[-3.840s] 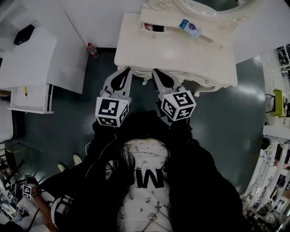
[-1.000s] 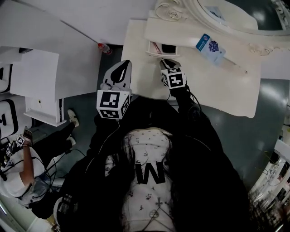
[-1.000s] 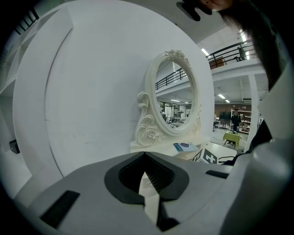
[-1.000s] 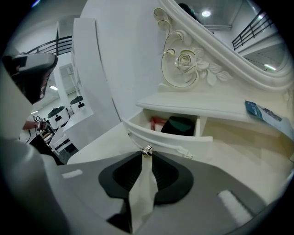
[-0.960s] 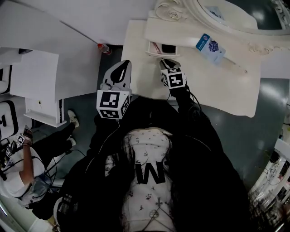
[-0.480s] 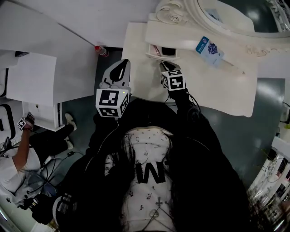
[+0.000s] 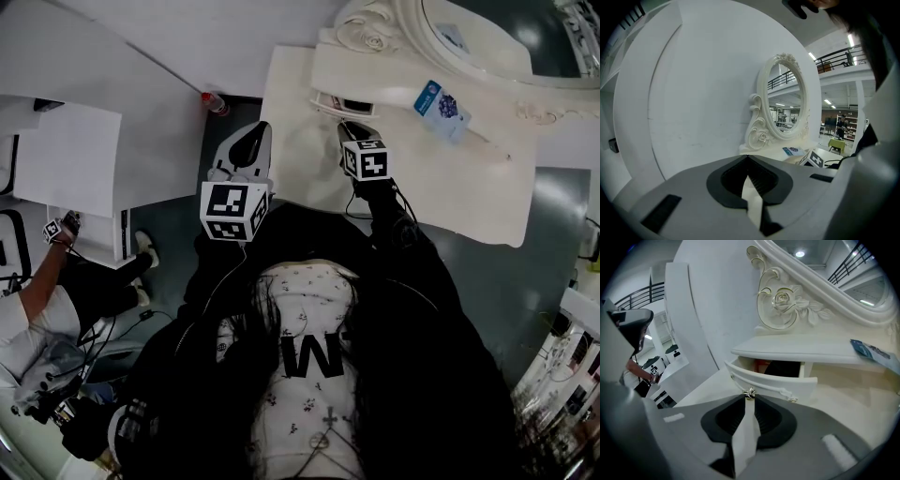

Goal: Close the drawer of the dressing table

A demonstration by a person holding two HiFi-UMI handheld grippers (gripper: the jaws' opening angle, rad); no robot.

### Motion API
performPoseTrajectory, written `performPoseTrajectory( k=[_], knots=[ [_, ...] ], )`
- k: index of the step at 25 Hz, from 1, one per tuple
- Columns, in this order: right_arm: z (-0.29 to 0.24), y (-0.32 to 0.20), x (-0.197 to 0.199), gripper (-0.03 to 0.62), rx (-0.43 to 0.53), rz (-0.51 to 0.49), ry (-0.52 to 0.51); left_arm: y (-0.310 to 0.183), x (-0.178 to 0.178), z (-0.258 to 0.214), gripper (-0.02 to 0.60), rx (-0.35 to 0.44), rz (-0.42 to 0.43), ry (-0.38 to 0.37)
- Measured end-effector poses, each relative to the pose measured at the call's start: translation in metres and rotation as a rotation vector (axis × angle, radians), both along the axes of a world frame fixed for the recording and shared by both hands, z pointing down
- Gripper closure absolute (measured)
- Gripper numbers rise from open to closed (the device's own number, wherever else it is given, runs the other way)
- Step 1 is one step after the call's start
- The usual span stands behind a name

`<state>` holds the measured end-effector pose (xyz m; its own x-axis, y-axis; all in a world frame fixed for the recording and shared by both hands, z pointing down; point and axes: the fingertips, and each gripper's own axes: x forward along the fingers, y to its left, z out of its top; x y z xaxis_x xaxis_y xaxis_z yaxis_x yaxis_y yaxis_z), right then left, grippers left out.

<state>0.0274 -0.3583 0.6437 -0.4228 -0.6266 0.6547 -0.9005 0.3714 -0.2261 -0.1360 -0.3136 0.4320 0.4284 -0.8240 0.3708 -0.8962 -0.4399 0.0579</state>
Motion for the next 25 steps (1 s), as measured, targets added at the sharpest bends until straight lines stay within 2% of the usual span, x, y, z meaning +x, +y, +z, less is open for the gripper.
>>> performPoseTrajectory(
  k=[25],
  knots=[
    [0.002, -0.042, 0.010, 0.522, 0.021, 0.030, 0.061, 0.004, -0.030, 0.004, 0.581, -0.008, -0.042, 0.009]
  ],
)
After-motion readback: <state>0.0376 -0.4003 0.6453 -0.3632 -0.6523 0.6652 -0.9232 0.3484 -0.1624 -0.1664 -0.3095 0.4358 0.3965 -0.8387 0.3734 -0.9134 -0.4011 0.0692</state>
